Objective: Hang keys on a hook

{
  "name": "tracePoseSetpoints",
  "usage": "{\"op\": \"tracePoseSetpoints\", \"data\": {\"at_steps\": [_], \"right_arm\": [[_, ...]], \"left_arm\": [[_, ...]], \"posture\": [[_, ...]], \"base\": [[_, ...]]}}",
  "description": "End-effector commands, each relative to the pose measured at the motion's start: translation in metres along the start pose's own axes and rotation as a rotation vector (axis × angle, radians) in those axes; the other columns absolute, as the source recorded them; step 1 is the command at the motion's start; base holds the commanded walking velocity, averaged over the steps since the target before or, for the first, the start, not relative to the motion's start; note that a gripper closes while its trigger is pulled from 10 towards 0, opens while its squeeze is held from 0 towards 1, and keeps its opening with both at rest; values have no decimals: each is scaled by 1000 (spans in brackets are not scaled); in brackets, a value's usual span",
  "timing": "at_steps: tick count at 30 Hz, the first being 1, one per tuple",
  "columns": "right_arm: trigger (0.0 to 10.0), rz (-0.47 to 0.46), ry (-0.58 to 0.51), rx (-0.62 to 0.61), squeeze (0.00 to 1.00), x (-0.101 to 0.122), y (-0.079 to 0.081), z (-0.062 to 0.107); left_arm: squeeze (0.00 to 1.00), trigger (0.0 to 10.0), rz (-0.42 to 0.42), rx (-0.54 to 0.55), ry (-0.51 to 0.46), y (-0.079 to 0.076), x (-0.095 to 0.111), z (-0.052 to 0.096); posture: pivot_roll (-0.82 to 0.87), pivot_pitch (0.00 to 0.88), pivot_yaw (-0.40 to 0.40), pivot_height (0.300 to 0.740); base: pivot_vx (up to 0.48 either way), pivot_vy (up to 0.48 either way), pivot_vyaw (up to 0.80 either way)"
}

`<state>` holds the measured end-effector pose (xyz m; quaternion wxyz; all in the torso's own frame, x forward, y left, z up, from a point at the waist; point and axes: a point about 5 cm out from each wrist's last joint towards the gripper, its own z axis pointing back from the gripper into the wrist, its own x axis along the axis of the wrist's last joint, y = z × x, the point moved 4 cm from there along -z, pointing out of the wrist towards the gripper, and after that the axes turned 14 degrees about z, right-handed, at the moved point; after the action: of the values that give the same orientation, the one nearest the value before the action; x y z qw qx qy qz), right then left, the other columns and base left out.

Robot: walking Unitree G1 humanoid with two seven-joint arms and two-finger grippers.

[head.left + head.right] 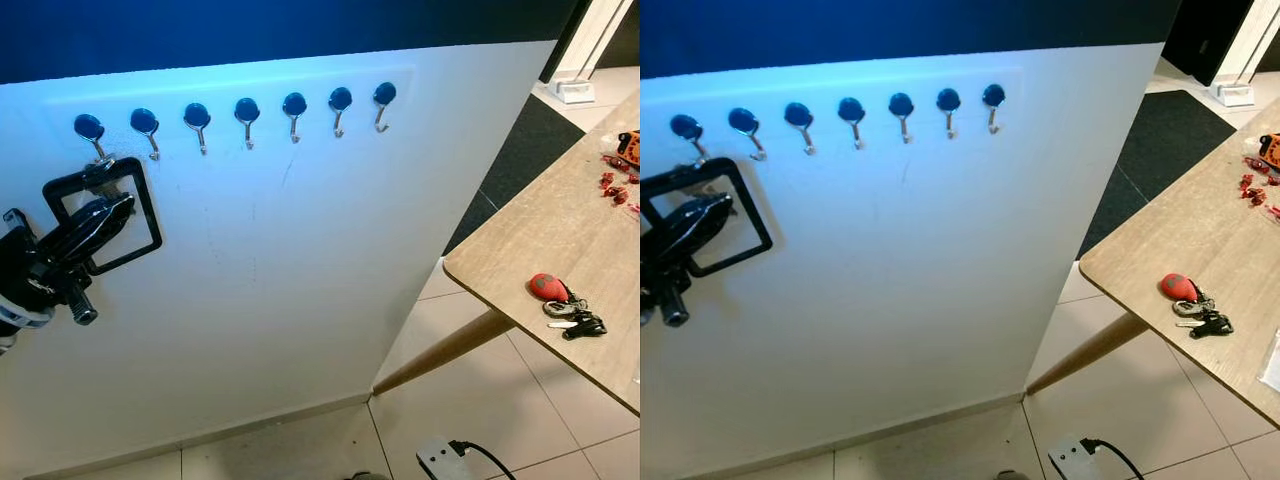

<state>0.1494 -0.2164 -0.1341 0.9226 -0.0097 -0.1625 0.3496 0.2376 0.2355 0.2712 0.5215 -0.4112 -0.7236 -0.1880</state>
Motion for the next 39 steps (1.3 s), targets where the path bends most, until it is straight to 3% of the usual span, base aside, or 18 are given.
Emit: {"op": "tracePoseSetpoints", "data": {"at_steps": [1,23,39], "right_arm": [[10000,-4,16,13,0,-5,5,0],[10000,-7,12,16,0,-4,7,-1],[10000,-11,12,22,0,-5,9,-1]], "left_arm": [[0,10000,10,10,-11,2,-4,-3],[0,10000,34,56,-25,16,-15,-11],[0,10000,1,127,-38,29,-7,2]], "posture": [[-25,76,-14,740],[-31,78,-8,740],[-26,83,-10,740]], "base": [[0,0,0],[0,0,0],[0,0,0]]}}
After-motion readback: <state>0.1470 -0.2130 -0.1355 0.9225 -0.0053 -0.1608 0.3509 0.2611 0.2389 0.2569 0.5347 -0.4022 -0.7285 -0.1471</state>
